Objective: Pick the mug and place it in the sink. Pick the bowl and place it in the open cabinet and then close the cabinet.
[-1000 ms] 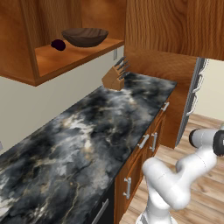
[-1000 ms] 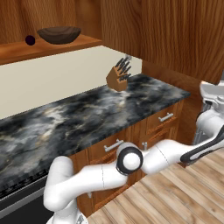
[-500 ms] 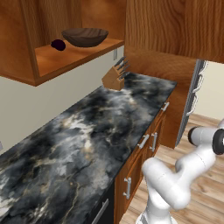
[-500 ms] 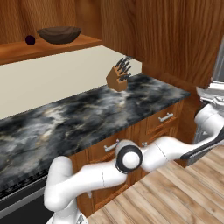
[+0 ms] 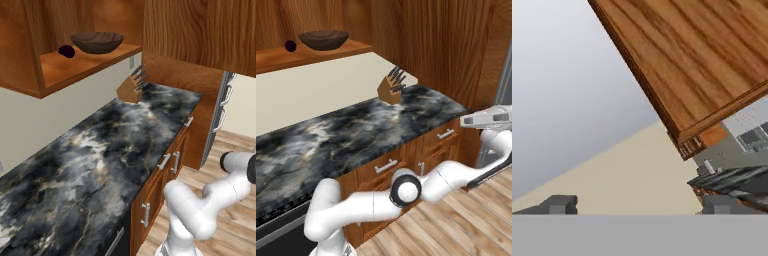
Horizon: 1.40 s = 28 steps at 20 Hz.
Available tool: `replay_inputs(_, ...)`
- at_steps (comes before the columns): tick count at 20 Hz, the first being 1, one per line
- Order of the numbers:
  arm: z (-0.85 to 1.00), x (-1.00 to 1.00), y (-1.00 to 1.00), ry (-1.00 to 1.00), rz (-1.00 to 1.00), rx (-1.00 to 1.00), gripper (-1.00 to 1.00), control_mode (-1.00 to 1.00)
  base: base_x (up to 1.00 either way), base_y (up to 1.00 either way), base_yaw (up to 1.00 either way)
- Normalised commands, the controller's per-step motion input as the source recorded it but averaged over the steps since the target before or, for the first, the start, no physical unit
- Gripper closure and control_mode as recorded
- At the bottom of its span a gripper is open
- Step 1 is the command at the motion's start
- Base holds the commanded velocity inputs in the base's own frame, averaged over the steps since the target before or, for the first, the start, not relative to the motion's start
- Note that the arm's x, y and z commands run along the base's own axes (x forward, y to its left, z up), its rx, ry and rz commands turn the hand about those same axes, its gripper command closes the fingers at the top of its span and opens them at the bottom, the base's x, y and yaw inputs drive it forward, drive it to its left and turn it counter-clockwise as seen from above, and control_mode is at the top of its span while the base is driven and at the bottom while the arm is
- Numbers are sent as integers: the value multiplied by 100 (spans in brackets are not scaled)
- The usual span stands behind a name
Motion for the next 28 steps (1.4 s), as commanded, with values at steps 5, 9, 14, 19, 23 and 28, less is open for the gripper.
replay_inputs(5, -68, -11, 95, 5, -31, -67, -100, -100, 0, 0, 0)
replay_inputs(9, 88, 93, 29, 57, -31, -27, -100, -100, 0, 0, 0)
replay_inputs(14, 53, 75, -42, 89, -2, -5, -100, -100, 0, 0, 0)
replay_inputs(19, 1, 28, -11, 79, 0, -7, -100, -100, 0, 0, 0)
replay_inputs(23, 0, 26, 89, 63, 18, -40, -100, -100, 0, 0, 0)
replay_inputs(28, 24, 65, 60, 82, 10, -34, -100, -100, 0, 0, 0)
